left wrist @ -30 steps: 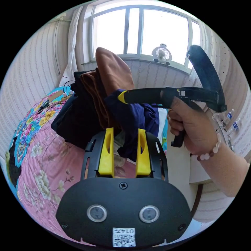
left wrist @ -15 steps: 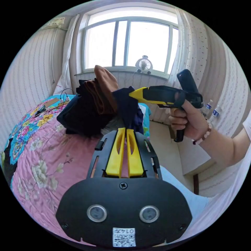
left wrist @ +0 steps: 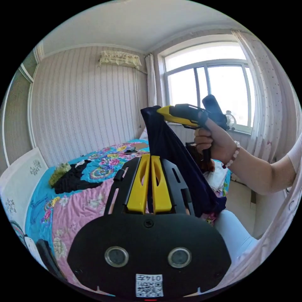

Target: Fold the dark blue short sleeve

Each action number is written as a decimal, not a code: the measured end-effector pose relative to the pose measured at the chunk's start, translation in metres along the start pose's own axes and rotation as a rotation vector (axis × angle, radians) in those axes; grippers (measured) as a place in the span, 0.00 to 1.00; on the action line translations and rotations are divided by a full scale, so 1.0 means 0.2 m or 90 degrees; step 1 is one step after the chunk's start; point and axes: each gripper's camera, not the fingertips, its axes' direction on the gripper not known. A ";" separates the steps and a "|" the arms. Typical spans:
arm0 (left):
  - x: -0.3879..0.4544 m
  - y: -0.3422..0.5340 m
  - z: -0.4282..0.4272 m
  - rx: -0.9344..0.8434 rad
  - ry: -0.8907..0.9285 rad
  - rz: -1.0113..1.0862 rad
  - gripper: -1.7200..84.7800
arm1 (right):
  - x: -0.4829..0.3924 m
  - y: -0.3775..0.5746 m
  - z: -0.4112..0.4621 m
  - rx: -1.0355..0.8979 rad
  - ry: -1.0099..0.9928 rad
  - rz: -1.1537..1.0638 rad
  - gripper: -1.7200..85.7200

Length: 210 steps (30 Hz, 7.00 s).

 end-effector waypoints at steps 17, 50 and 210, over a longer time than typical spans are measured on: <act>-0.34 0.41 -0.45 -0.170 0.062 -0.028 0.01 | 0.11 0.93 0.40 -0.241 -0.162 0.032 0.02; -1.55 0.92 -0.28 -0.428 -0.109 -0.311 0.01 | 0.96 2.58 0.53 -0.423 -0.038 0.431 0.02; -2.47 -1.64 -2.13 -0.034 0.040 -0.285 0.01 | -0.28 -0.90 0.17 0.024 0.160 0.129 0.02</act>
